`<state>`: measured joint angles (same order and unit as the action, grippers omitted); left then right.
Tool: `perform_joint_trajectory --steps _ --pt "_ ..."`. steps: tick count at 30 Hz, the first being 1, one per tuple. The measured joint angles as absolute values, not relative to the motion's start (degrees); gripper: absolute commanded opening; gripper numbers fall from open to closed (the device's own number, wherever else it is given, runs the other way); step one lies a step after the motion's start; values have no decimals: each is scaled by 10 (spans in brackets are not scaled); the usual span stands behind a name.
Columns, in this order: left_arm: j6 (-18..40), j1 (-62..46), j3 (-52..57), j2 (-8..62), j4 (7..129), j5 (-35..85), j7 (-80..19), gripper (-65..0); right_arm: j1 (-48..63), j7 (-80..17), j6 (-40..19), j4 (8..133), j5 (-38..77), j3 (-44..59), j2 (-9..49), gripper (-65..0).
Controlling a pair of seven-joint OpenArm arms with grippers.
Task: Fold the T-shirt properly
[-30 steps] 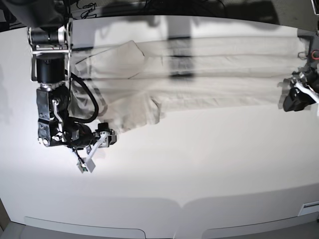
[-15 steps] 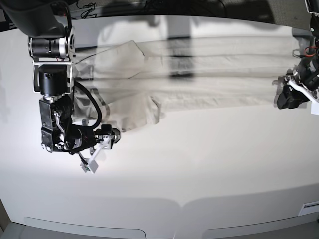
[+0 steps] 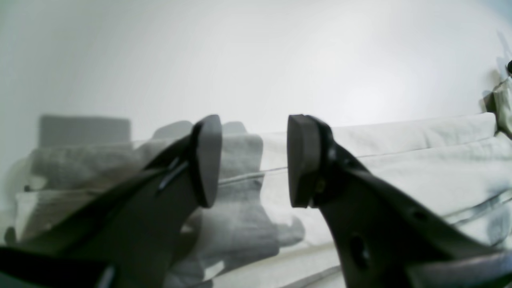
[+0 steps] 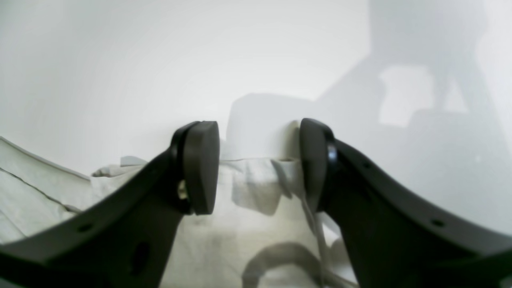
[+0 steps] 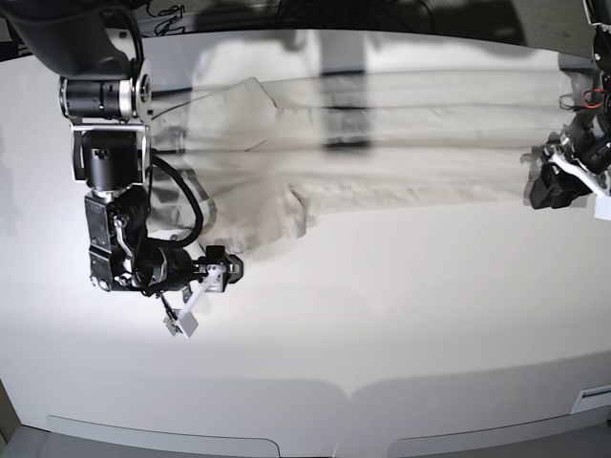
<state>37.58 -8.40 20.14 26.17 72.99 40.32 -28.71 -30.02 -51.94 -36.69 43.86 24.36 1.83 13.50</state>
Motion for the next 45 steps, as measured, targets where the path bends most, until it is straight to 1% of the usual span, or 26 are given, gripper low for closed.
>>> perform_joint_trajectory --steps 1,2,5,6,11,15,20,24,29,33,38,42,45 --pt "376 -84 201 262 730 403 -287 -384 -302 -524 -367 439 244 18 135 -372" --pt "376 -84 201 262 730 403 -287 -384 -302 -536 -367 439 243 18 135 -427" --pt "376 -84 201 262 730 403 -287 -384 -301 -541 -367 436 241 18 136 -621" --pt "376 -84 201 262 730 403 -287 -384 -301 -541 -367 435 241 19 136 -650" --pt "376 -84 201 262 730 403 -287 -384 -310 -546 -367 434 238 18 136 -650" --pt "376 -84 201 262 730 403 -287 -384 -324 -619 -376 446 235 18 128 -650" --pt "376 -84 201 262 730 403 -287 -384 -320 -680 -382 486 318 17 114 -650" --pt "376 -84 201 262 730 403 -287 -384 -310 -714 -389 529 375 17 114 -650" --pt "376 -84 201 262 730 403 -287 -384 -262 -775 -389 598 467 17 114 -650" --pt "375 -84 201 262 730 403 -287 -384 -216 -794 -389 679 530 17 114 -650" --pt "376 -84 201 262 730 403 -287 -384 -150 -796 -390 750 530 17 114 -650" --pt "375 -84 201 262 730 403 -287 -384 -113 -796 -390 774 561 17 104 -650" --pt "375 -84 201 262 730 403 -287 -384 -94 -796 -390 779 561 17 87 -650"
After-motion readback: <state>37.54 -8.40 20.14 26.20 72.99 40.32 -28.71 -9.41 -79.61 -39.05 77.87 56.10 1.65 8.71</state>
